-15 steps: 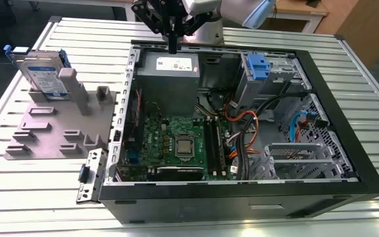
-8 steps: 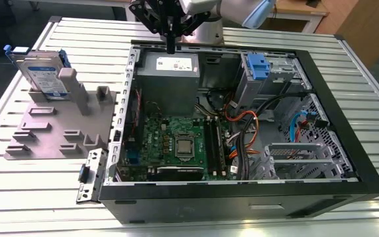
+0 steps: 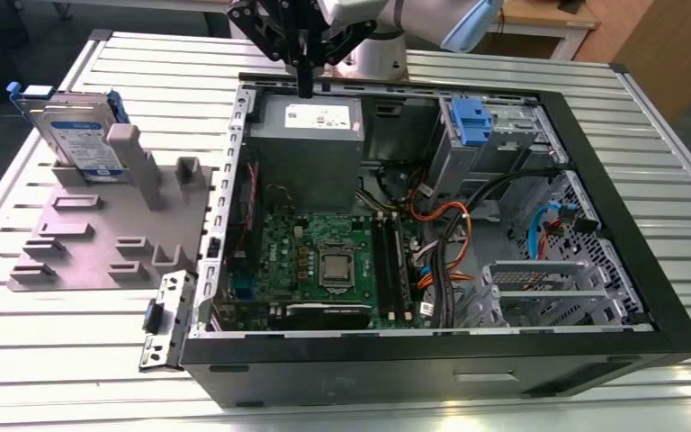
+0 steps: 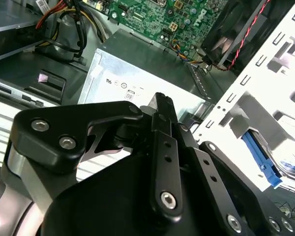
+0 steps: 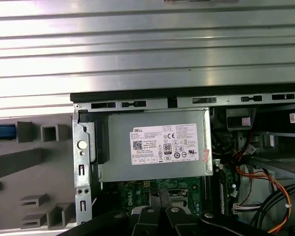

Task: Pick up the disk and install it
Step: 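Reach for the disk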

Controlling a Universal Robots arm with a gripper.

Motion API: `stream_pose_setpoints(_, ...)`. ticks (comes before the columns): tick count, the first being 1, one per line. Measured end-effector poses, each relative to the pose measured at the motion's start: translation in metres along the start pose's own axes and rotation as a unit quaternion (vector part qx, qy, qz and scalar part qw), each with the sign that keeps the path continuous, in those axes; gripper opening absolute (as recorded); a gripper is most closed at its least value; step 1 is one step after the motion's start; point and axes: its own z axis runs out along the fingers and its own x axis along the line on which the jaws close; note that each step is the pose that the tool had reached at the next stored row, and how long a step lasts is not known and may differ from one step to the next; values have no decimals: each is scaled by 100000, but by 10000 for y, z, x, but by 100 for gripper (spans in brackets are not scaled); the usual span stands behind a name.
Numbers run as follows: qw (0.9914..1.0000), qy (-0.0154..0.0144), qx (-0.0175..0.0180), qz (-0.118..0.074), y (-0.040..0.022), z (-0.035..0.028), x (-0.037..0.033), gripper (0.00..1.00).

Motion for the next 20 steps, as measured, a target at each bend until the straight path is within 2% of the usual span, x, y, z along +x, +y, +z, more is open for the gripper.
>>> stream_pose_setpoints(9,100000,-2,-5,10,0,0,7,11)
stream_pose_setpoints(10,100000,-3,-4,5,-11,-2,152,11)
stream_pose_setpoints(20,100000,-2,-5,11,-14,-3,186,11)
